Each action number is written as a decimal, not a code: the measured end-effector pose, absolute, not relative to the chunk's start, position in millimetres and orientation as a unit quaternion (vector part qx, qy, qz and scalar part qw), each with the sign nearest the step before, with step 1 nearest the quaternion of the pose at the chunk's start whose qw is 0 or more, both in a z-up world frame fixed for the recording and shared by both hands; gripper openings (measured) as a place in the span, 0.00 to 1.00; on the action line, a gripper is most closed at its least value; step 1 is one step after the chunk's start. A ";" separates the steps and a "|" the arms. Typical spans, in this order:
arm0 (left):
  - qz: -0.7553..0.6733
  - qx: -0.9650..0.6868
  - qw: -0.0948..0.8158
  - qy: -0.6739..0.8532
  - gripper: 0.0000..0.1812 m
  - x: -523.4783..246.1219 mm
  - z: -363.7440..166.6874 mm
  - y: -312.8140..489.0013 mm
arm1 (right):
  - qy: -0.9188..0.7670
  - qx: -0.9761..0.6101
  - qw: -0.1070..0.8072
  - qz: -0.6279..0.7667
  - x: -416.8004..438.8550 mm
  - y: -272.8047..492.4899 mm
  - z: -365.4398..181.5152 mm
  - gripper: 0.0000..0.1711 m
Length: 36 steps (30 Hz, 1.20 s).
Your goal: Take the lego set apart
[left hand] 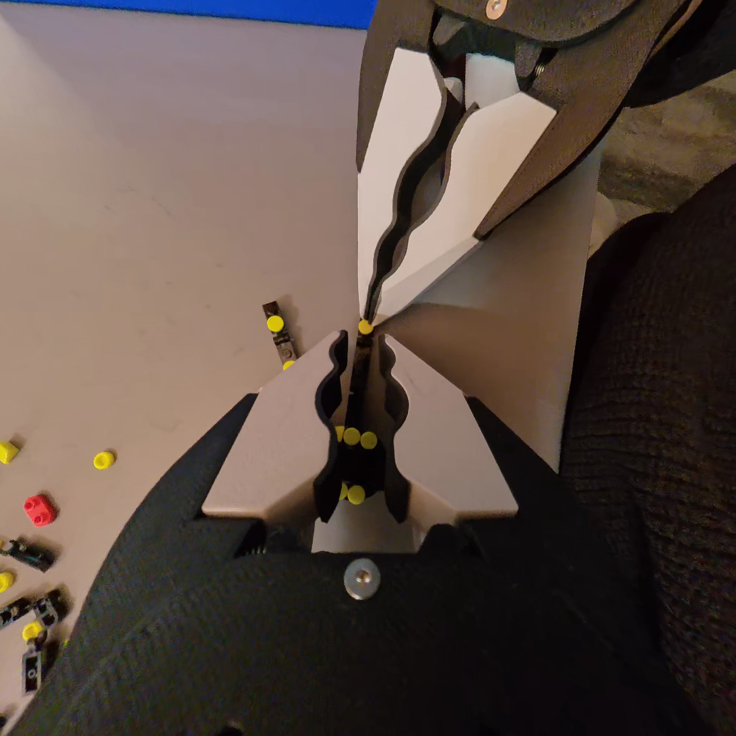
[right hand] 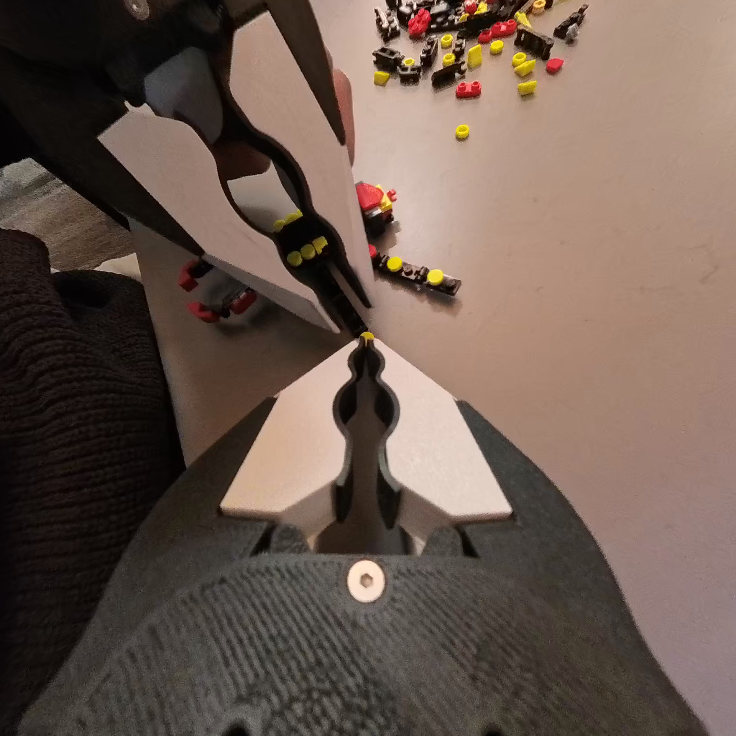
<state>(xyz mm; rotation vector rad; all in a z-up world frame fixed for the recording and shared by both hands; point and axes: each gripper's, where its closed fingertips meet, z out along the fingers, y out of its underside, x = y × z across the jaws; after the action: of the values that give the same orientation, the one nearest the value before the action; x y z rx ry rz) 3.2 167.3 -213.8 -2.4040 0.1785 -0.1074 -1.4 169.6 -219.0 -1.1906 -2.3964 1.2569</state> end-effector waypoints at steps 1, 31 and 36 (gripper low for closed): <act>-0.043 -0.932 0.352 0.074 0.07 3.9 -214.6 168.2 | -0.806 -0.402 0.090 0.424 -1.3 169.5 -218.9 0.00; -0.060 -0.961 0.253 0.100 0.03 2.3 -227.0 164.6 | -0.797 -0.403 0.113 0.436 -6.4 170.5 -212.2 0.06; -0.066 -0.961 0.251 0.093 0.03 1.9 -227.0 164.9 | -0.810 -0.399 0.113 0.414 -4.9 167.6 -219.7 0.05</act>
<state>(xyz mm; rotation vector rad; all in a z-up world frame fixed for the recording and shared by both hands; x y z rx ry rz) 1.9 164.9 -227.0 -2.6152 0.2522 -0.1794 -4.9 167.6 -219.7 -1.1696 -2.3776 1.2156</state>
